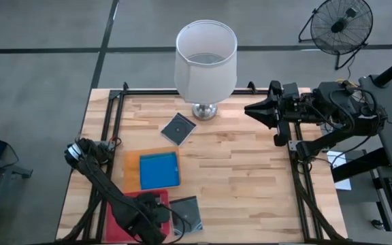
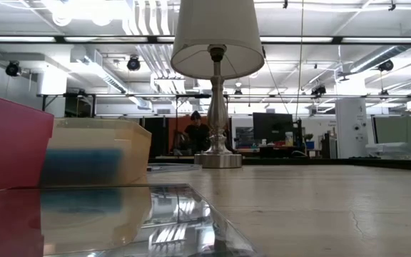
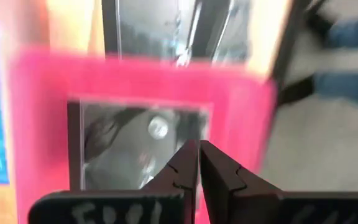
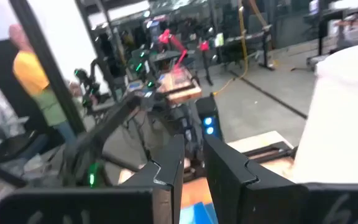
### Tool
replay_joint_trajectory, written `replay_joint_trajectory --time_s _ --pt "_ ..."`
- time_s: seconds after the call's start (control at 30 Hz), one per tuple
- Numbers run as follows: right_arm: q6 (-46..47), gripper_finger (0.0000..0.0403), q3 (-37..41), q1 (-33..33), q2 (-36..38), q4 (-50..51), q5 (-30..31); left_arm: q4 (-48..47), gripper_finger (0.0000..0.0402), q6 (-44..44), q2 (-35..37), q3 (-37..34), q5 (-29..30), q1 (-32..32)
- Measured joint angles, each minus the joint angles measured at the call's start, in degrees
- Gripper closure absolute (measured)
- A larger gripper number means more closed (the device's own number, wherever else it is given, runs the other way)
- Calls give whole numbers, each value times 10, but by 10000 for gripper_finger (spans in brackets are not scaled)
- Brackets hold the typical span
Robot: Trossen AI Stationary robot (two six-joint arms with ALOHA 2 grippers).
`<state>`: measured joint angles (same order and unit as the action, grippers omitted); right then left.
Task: Pick & place jewel cases by type
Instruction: Move the orange bin to the top left of the table
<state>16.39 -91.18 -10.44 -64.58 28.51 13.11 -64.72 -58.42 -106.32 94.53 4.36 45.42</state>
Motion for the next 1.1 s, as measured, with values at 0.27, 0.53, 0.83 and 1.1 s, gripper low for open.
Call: replay_joint_trajectory --time_s 0.27,0.53,0.83,1.1 --pt "10 346 0 -2 0 57 -41 4 402 -15 7 101 103 -39" --pt "27 346 0 -21 5 84 -76 42 402 7 7 107 108 -75" --pt "72 346 0 -39 18 176 -76 113 402 13 7 102 116 -127" --pt "132 346 1 -78 18 280 -70 96 402 9 -9 101 84 -148"
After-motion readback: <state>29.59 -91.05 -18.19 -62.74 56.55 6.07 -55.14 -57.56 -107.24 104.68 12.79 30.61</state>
